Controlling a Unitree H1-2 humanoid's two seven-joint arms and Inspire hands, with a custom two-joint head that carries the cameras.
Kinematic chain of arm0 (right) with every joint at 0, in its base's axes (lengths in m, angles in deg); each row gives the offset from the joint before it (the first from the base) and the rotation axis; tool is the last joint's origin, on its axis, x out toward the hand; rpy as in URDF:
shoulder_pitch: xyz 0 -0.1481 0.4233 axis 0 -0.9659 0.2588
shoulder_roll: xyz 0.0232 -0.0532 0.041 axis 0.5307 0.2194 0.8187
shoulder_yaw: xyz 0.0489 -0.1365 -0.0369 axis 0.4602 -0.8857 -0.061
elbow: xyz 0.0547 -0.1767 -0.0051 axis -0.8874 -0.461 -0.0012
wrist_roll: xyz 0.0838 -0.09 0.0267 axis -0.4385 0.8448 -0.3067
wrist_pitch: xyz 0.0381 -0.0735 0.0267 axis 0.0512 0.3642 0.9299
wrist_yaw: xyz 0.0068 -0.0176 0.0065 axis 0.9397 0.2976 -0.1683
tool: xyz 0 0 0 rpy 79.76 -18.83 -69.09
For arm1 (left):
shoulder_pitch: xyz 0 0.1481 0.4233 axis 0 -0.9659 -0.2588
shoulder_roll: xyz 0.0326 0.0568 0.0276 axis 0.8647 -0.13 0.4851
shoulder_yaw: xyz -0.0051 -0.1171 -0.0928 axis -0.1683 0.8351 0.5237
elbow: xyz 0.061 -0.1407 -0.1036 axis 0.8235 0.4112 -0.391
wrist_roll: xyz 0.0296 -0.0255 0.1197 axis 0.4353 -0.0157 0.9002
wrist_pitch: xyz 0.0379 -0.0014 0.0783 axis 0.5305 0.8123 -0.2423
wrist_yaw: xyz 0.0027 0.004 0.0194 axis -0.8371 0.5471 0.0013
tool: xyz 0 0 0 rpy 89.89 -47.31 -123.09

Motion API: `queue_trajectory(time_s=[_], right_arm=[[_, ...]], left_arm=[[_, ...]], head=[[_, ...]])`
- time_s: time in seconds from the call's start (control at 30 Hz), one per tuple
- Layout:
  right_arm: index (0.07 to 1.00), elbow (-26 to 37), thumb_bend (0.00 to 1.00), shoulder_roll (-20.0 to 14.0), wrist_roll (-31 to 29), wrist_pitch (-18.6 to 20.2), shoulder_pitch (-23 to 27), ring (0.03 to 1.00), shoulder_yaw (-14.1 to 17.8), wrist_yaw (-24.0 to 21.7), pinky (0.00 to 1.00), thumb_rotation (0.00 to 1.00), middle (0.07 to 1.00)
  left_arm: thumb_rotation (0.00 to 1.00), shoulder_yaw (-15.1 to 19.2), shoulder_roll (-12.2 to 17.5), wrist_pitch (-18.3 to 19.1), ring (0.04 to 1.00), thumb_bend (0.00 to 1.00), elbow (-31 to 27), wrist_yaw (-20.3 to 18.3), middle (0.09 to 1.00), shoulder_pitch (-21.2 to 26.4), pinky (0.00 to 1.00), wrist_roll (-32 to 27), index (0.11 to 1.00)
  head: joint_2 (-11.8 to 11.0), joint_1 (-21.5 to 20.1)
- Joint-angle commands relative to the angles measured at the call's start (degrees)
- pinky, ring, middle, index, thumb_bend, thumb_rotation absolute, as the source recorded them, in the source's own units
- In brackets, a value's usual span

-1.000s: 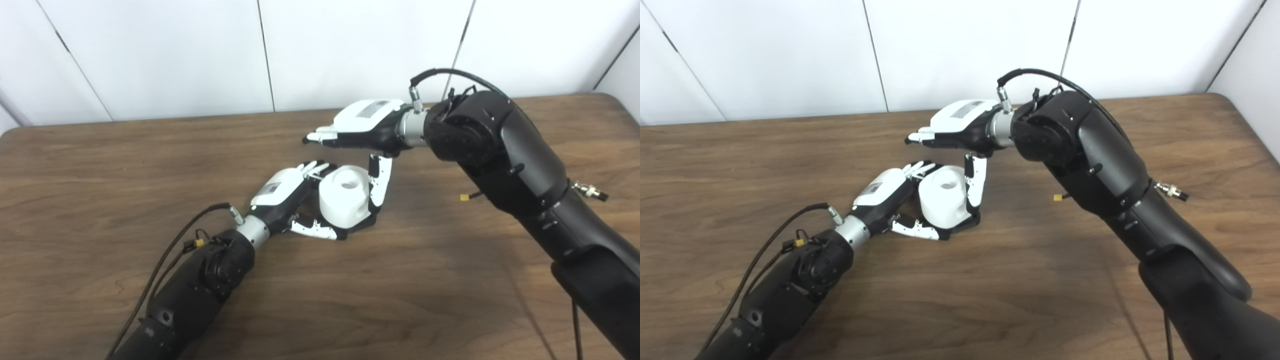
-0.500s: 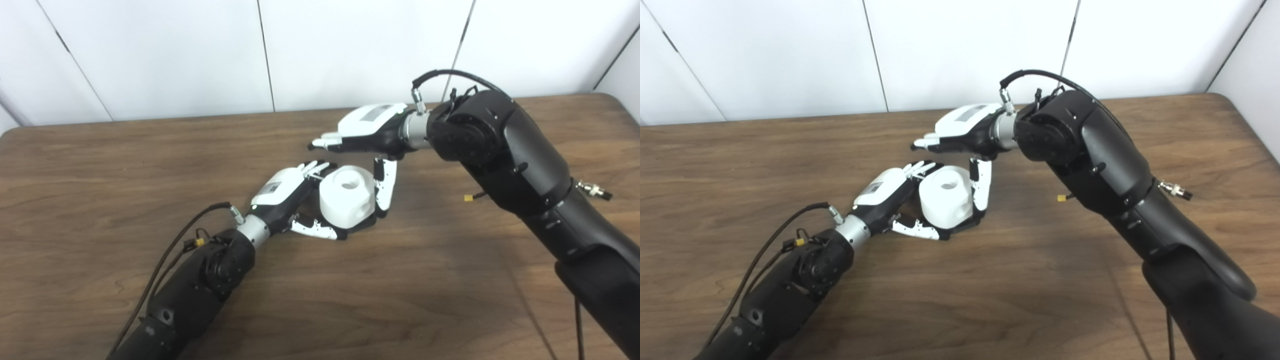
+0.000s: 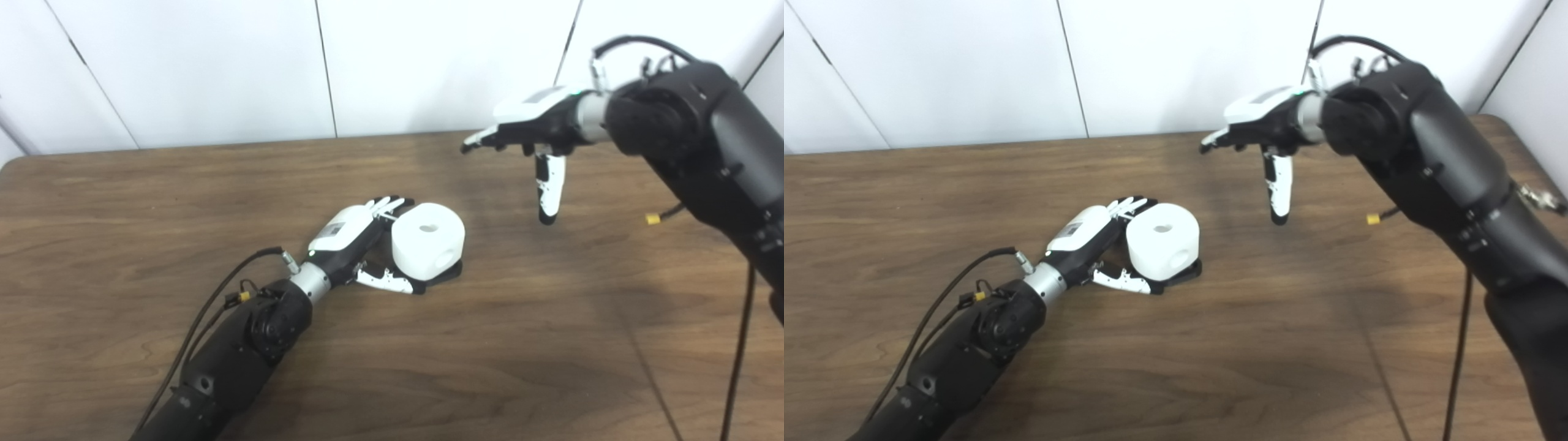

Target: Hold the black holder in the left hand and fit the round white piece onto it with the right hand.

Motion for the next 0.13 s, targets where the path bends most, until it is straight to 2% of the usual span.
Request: queue_trajectory(time_s=[0.0,0.1], right_arm=[[0.799,0.36,0.78,-0.09,0.01,-1.01,-0.42,0.793,4.47,8.22,0.62,0.07,0.822],[0.768,0.00,0.76,2.28,-1.98,-2.09,-4.99,0.764,10.26,17.72,0.62,0.08,0.791]], left_arm=[[0.06,-2.76,0.44,1.69,1.000,0.52,4.16,-5.90,0.958,-3.47,1.00,1.85,0.482],[0.06,-2.79,0.56,1.57,1.000,0.52,4.36,-5.86,0.959,-3.50,1.00,1.96,0.482]], head=[[0.04,-0.07],[-0.26,-0.03]])
